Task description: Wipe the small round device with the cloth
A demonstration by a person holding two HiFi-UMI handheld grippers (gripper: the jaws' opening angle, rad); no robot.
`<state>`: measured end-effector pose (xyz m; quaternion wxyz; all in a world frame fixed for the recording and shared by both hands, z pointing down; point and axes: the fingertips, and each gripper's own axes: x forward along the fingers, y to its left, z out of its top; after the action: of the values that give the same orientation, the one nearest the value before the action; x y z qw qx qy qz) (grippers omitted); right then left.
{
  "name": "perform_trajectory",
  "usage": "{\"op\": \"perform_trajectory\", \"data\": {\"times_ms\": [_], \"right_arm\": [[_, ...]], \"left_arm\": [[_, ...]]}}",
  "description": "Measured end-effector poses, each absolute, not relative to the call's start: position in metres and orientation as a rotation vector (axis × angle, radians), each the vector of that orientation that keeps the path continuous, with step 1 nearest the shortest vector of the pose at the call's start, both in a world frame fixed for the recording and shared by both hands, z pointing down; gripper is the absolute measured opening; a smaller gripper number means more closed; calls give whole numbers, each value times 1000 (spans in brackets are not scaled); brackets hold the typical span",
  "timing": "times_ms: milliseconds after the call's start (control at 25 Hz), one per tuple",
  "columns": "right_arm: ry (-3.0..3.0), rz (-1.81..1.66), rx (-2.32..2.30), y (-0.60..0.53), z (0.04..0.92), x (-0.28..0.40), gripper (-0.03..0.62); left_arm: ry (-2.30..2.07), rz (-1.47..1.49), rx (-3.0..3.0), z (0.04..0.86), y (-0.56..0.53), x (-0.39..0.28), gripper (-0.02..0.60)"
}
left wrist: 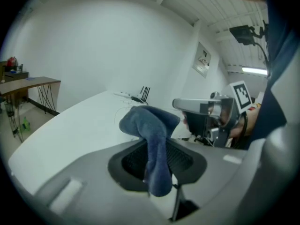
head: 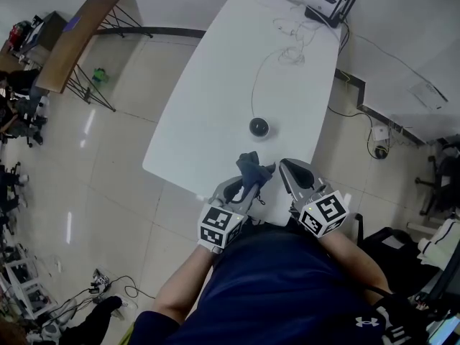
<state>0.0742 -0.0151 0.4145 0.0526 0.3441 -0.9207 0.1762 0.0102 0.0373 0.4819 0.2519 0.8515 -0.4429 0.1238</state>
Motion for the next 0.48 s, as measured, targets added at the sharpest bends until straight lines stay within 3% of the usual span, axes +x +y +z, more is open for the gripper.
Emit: {"op": "perform_trajectory", "data": {"times_ms": [480], "right_arm": [[-2793,510,1041,-17,412,79,11]], "left_arm": [[-1201,339,2312,482,39,11,98]]}}
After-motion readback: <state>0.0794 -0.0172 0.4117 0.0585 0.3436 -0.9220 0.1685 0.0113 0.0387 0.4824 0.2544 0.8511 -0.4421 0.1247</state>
